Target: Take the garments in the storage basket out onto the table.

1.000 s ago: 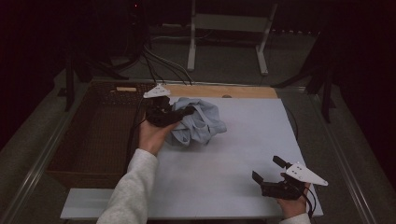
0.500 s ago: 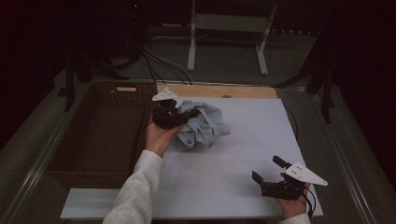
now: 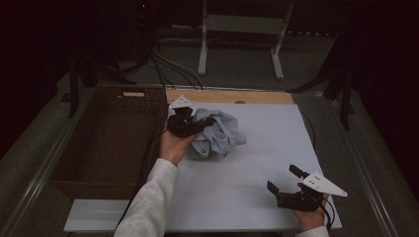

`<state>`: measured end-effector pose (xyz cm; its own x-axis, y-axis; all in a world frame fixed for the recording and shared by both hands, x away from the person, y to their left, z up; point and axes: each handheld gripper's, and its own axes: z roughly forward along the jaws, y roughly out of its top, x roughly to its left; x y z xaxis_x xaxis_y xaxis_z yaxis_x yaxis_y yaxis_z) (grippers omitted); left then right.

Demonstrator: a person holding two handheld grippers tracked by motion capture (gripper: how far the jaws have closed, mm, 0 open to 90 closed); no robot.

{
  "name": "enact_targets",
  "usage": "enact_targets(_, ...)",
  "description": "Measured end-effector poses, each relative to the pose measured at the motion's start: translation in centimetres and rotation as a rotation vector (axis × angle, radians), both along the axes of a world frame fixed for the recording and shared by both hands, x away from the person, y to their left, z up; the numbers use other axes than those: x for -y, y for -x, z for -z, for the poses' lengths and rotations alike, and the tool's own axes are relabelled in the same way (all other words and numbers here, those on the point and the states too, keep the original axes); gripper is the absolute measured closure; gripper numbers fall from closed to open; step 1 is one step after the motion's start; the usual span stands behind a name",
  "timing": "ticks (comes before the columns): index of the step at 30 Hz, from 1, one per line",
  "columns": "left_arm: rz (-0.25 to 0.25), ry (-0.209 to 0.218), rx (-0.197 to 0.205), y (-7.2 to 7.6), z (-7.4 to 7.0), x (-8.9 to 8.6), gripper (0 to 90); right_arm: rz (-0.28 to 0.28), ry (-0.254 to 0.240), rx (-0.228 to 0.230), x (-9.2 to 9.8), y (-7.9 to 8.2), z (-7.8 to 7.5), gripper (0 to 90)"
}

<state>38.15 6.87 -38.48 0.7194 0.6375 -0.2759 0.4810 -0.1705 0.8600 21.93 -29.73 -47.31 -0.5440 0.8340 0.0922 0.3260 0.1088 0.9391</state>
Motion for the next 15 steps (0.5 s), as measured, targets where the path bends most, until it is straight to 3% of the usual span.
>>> enact_targets(15, 0.020, -0.014, -0.030, 0.0, 1.7, 1.4, 76.0, 0.004, -0.001, 0.000, 0.1, 0.1, -0.1, 0.0)
